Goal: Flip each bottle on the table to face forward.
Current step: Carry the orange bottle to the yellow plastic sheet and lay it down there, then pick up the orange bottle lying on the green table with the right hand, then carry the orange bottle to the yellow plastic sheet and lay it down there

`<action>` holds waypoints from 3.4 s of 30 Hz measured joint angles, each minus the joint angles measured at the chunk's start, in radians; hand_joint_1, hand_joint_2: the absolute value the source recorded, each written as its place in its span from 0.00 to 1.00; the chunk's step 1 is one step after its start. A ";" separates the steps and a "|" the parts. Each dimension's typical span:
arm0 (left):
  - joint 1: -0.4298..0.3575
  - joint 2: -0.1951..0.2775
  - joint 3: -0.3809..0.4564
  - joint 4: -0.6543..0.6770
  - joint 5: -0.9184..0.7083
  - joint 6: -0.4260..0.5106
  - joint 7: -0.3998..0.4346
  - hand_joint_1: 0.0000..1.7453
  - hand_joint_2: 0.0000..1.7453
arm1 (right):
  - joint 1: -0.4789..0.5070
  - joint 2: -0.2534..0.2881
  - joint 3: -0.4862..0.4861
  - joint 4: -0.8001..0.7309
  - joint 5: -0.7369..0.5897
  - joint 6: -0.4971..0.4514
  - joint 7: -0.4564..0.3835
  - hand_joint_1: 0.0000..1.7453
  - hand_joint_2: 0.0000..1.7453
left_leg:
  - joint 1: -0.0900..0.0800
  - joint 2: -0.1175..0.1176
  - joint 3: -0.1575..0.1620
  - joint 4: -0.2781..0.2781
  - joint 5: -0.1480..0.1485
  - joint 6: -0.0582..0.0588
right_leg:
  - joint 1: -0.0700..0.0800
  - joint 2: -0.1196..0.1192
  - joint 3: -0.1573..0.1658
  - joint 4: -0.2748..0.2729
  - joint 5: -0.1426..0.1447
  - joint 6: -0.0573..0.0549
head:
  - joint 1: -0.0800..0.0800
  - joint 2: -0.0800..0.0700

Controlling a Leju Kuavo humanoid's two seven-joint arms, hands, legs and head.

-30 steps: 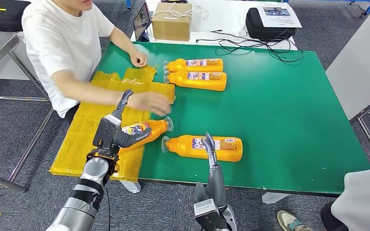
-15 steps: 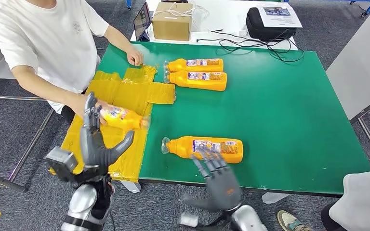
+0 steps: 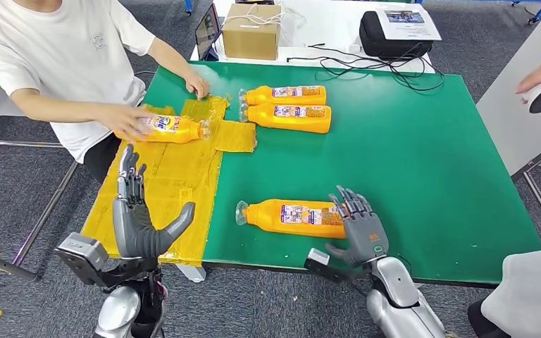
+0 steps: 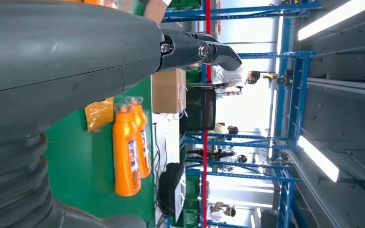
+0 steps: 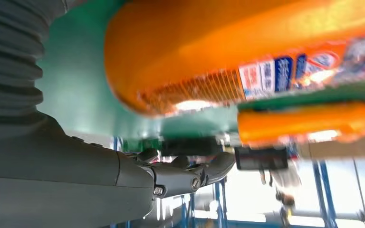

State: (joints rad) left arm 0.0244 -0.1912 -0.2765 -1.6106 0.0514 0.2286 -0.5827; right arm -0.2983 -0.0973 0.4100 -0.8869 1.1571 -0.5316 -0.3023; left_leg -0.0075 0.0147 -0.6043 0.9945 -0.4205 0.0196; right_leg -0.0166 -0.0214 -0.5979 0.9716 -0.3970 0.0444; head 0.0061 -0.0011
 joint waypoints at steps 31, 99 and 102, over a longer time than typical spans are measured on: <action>-0.146 -0.005 -0.025 0.173 0.031 -0.033 0.120 0.00 1.00 | -0.398 0.166 0.155 0.443 -0.044 0.513 0.312 1.00 1.00 | 0.000 0.002 0.007 0.000 0.001 0.001 | 0.000 0.001 0.005 0.000 0.001 0.000 | 0.000 0.000; 0.021 -0.027 -0.144 0.299 0.392 -0.301 0.143 0.63 1.00 | 0.049 0.220 0.286 -0.125 -0.663 0.413 -0.183 1.00 1.00 | 0.000 -0.001 -0.002 0.000 -0.002 -0.001 | 0.000 0.000 -0.002 0.000 -0.003 0.001 | 0.000 0.000; 0.023 -0.027 -0.132 0.299 0.419 -0.339 0.142 1.00 1.00 | 0.037 0.220 0.300 -0.112 -0.672 0.420 -0.184 0.96 1.00 | 0.000 0.000 -0.002 0.000 -0.002 -0.001 | 0.000 0.000 -0.002 0.000 -0.002 0.001 | 0.000 0.000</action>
State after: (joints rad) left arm 0.0474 -0.2182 -0.4083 -1.3111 0.4708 -0.1103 -0.4409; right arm -0.2610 0.1232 0.7102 -0.9993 0.4851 -0.1113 -0.4864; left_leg -0.0071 0.0143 -0.6058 0.9946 -0.4220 0.0184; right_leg -0.0165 -0.0214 -0.6003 0.9713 -0.3995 0.0456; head 0.0061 -0.0011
